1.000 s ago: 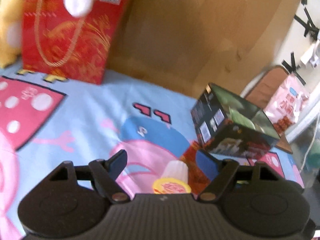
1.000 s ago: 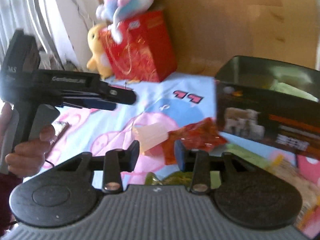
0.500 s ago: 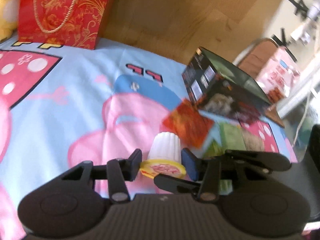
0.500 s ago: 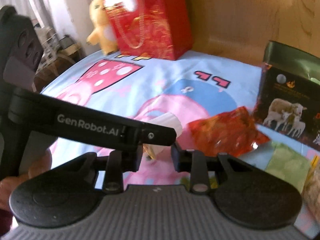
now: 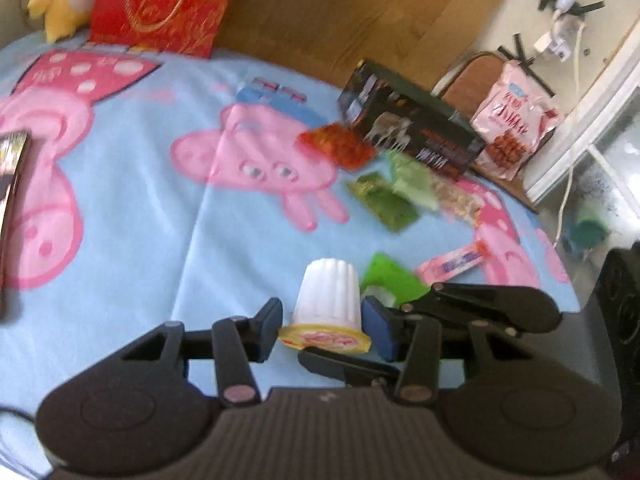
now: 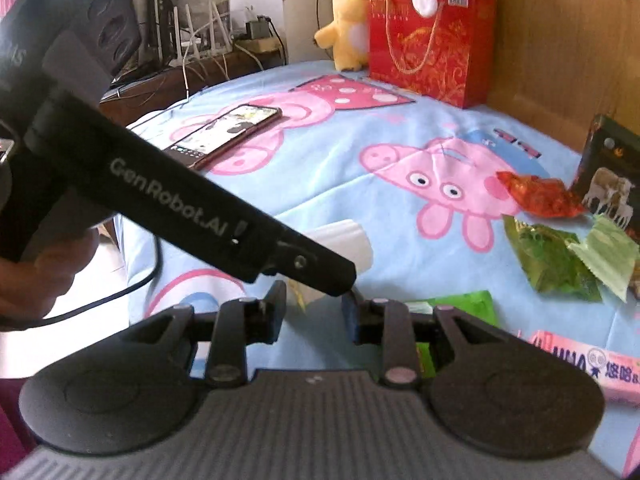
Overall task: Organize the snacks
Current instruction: 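Grasp the yellow jelly cup with the left tool, then lower the jelly cup into the black box and open the left tool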
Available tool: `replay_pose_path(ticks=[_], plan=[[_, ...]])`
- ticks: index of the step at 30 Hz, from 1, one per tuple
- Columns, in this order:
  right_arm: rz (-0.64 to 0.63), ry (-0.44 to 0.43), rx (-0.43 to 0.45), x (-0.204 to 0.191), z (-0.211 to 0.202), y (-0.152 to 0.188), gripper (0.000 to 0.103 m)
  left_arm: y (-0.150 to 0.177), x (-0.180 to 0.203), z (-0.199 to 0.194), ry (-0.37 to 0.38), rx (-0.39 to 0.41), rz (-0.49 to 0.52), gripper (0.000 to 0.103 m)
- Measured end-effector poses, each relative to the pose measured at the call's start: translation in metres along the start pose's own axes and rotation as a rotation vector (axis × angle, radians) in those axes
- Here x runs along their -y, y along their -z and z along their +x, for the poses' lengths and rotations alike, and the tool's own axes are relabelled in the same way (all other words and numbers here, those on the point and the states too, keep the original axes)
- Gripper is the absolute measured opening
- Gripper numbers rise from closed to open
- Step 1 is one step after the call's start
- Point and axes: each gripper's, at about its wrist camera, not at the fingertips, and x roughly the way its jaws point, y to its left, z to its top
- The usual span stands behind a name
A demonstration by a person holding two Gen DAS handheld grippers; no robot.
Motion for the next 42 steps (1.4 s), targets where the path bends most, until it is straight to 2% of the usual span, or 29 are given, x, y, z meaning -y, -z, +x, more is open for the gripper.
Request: replay_pose_path(ticks=[3,6,11,14,19,25,28,32,37,39,42], plan=[[0.041,0.026,0.087,0.015,-0.018,-0.006,0.031,-0.017,0.021,-0.003,0.029,0.028,0.055,0.044],[0.09,0.087,0.164,0.032,-0.037,-0.007,0.031,-0.04,0.05,0.007,0.055,0.026,0.126,0.044],[0.173,0.223,0.244,0.08,-0.067,-0.007,0.031,-0.085,0.103,0.048,0.138,0.018,0.239,0.044],[0.232,0.295,0.27,0.117,-0.08,-0.012,0.031,-0.117,0.129,0.076,0.176,0.03,0.274,0.044],[0.311,0.354,0.293,0.188,-0.079,-0.036,0.031,-0.175,0.146,0.129,0.185,0.041,0.255,0.044],[0.355,0.365,0.267,0.248,-0.038,-0.06,0.031,-0.216,0.129,0.181,0.137,0.035,0.16,0.044],[0.368,0.374,0.236,0.261,-0.016,-0.065,0.032,-0.222,0.118,0.198,0.087,0.017,0.124,0.048],[0.397,0.367,0.256,0.264,-0.023,-0.056,0.034,-0.222,0.105,0.195,0.038,0.039,0.113,0.059],[0.43,0.349,0.308,0.254,-0.056,-0.039,0.034,-0.211,0.094,0.158,0.077,0.09,0.093,0.061],[0.459,0.315,0.312,0.245,-0.069,-0.026,0.034,-0.197,0.092,0.145,0.095,0.083,0.099,0.062],[0.485,0.27,0.27,0.23,-0.072,-0.007,0.034,-0.169,0.088,0.135,0.111,0.045,0.105,0.062]])
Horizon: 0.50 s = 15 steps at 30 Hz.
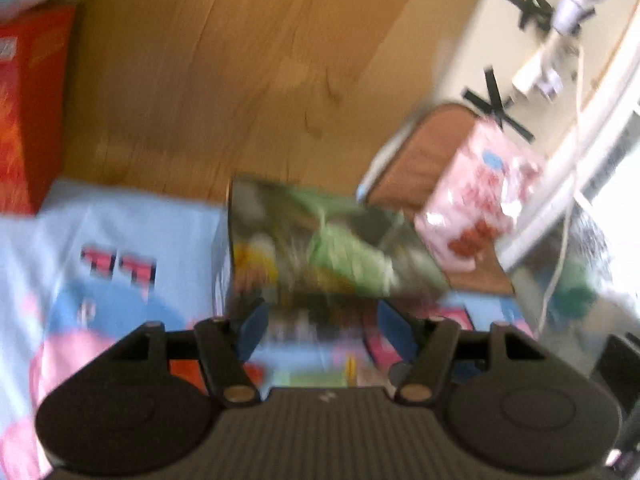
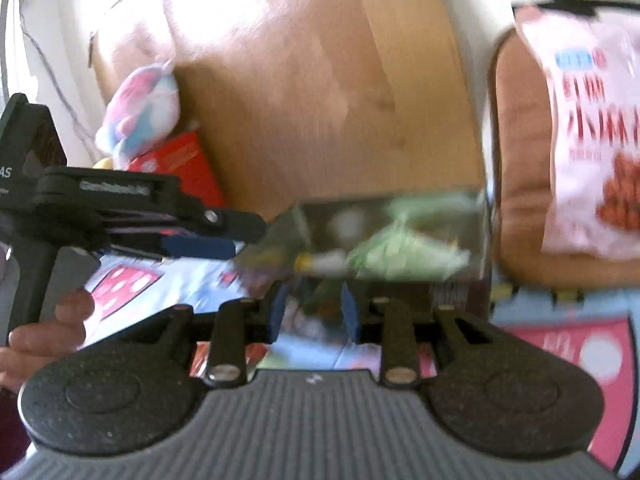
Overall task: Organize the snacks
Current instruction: 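Lower the jelly cup into the black box and open the left tool, then grasp the pink UHA candy stick with the left tool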
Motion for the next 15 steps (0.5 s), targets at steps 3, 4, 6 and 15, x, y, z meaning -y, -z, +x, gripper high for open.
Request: replay_pose_path(ticks=[3,4,6,15], plan=[[-0.006,-0.025,-0.029,-0.003,-0.021,0.029,0.034,0.035,-0.001,-0.013,0.032,-0.056,0.017,0.062],[-0.011,-0.04,-0.044,-0.004,-0.027,0.037,0.035,0.047,0.0,-0.016,0.035,-0.075,0.035,0.062],[0.007,-0.033,-0.076,-0.003,-0.036,0.051,0.036,0.068,0.004,-0.021,0.035,-0.107,0.053,0.062],[0.138,-0.005,-0.086,-0.001,-0.074,0.094,0.037,0.139,0.021,-0.037,0.045,-0.188,0.091,0.062]])
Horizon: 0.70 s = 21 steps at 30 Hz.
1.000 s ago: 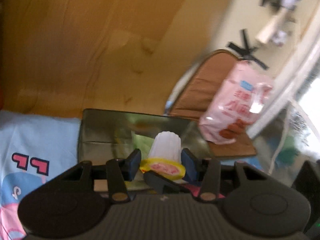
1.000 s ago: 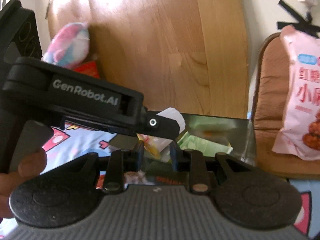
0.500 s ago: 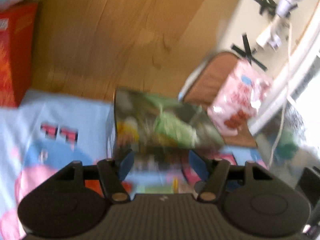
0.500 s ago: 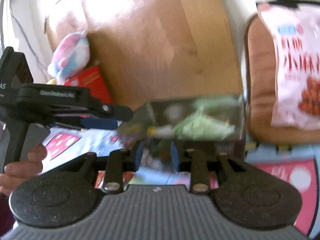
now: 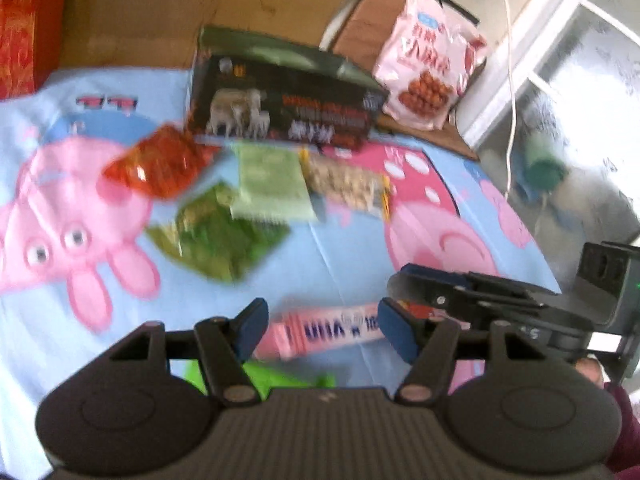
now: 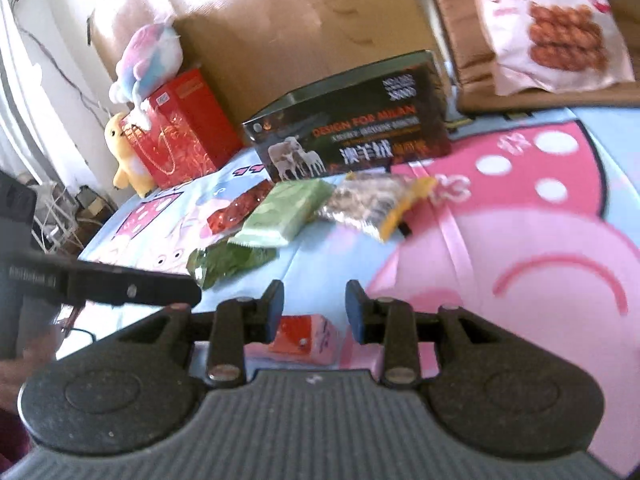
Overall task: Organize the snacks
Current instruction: 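Grasp the pink UHA candy stick with the left tool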
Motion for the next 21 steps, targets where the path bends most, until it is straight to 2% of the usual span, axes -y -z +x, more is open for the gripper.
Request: replay_pose_path(ticks=[3,8,9,11,14,15,16,17,18,19,21], plan=[[-0.006,0.003,-0.002,-0.006,-0.01,0.012,0.037,0.012,0.004,-0.005,-0.019,0.003,0.015,0.062],[-0.045,0.016,0.085,-0.015,-0.039,0.023,0.039,0.013,-0.003,-0.035,-0.027,0.091,-0.012,0.071],[-0.057,0.015,0.098,-0.017,-0.043,0.025,0.044,0.012,-0.004,-0.039,-0.037,0.101,-0.007,0.072],[-0.094,0.013,0.107,-0.025,-0.049,0.031,0.05,0.009,-0.004,-0.039,-0.069,0.109,0.01,0.075],[-0.168,0.036,0.076,-0.037,-0.045,0.043,0.051,0.002,-0.006,-0.025,-0.087,0.082,0.019,0.075],[-0.192,0.05,0.064,-0.04,-0.041,0.047,0.051,0.001,-0.007,-0.019,-0.082,0.064,0.016,0.074],[-0.207,0.065,0.051,-0.042,-0.037,0.049,0.051,0.001,-0.008,-0.011,-0.07,0.043,0.014,0.068],[-0.212,0.078,0.039,-0.043,-0.032,0.05,0.051,0.001,-0.008,-0.004,-0.053,0.017,0.01,0.052],[-0.207,0.084,0.03,-0.043,-0.028,0.051,0.051,0.003,-0.007,0.001,-0.023,0.01,0.009,0.052],[-0.201,0.083,0.026,-0.042,-0.024,0.051,0.051,0.004,-0.003,0.003,0.004,0.003,0.016,0.046],[-0.212,0.101,0.036,-0.043,-0.02,0.049,0.043,0.006,0.006,0.002,-0.022,0.013,0.054,0.046]])
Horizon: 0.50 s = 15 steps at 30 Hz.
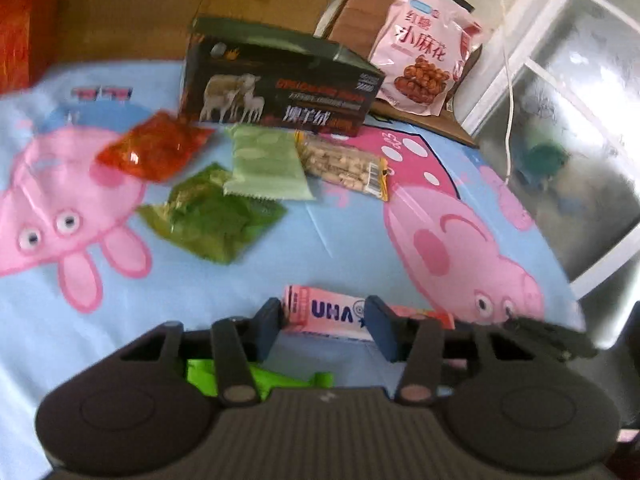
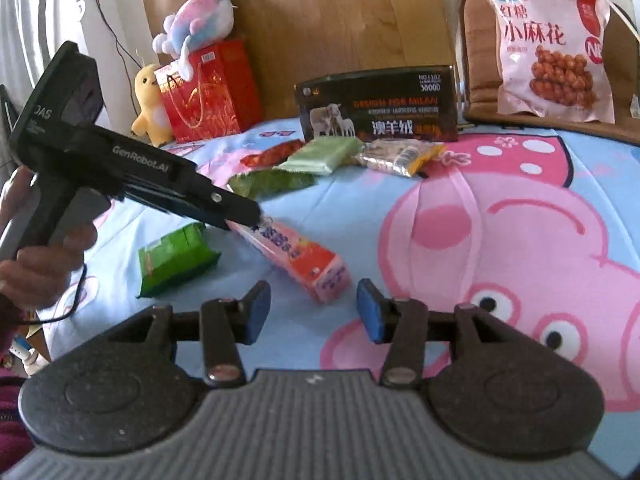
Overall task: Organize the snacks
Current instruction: 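Grasp the pink UHA candy stick with the left tool, then carry the candy stick into the black box and release it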
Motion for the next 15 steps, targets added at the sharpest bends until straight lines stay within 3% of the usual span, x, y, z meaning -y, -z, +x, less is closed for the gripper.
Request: replay_pose_path(ticks=[3,7,11,15], plan=[[-0.036,0.076,0.011,0.0,0.004,-0.005,0.034,-0.005,0.004,-0.005,0.016,-0.005,-0.001,0.043],[0.035,0.034,0.062,0.019,-0.002,-0.025,0.034,-0.024,0.011,-0.022,0.025,0.055,0.035,0.041],[-0.009,0.053,0.135,0.019,0.003,-0.059,0.034,-0.064,0.017,-0.029,-0.006,0.137,0.076,0.042],[-0.063,0.081,0.197,0.025,0.027,-0.104,0.035,-0.116,0.007,-0.024,-0.032,0.209,0.056,0.044]])
